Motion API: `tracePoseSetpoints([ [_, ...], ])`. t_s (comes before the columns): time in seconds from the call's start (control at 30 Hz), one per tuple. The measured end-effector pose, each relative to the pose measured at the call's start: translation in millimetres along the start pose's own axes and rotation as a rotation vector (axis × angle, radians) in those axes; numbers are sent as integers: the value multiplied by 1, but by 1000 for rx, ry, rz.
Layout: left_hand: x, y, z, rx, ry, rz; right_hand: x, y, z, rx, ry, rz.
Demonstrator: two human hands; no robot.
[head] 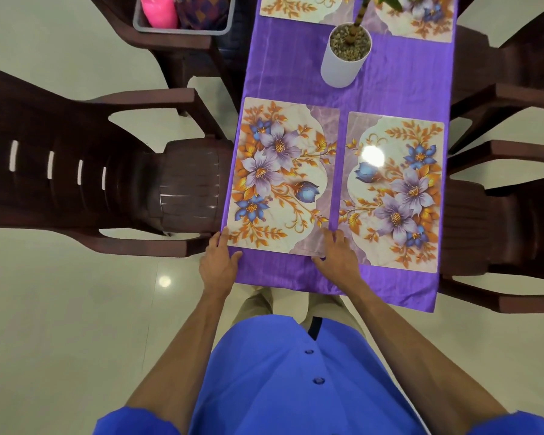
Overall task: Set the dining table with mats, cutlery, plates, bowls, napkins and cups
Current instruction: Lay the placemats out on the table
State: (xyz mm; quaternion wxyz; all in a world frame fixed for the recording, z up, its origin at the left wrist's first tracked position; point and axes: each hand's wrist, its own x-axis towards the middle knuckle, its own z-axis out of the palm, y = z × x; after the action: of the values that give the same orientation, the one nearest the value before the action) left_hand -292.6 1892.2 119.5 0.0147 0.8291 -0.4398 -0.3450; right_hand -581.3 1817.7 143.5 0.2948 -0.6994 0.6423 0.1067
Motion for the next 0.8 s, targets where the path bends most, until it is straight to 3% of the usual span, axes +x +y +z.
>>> tracePoseSetpoints([
  [0.8, 9, -11, -13, -157, 59, -1, 3, -4, 4, -44, -3, -2],
])
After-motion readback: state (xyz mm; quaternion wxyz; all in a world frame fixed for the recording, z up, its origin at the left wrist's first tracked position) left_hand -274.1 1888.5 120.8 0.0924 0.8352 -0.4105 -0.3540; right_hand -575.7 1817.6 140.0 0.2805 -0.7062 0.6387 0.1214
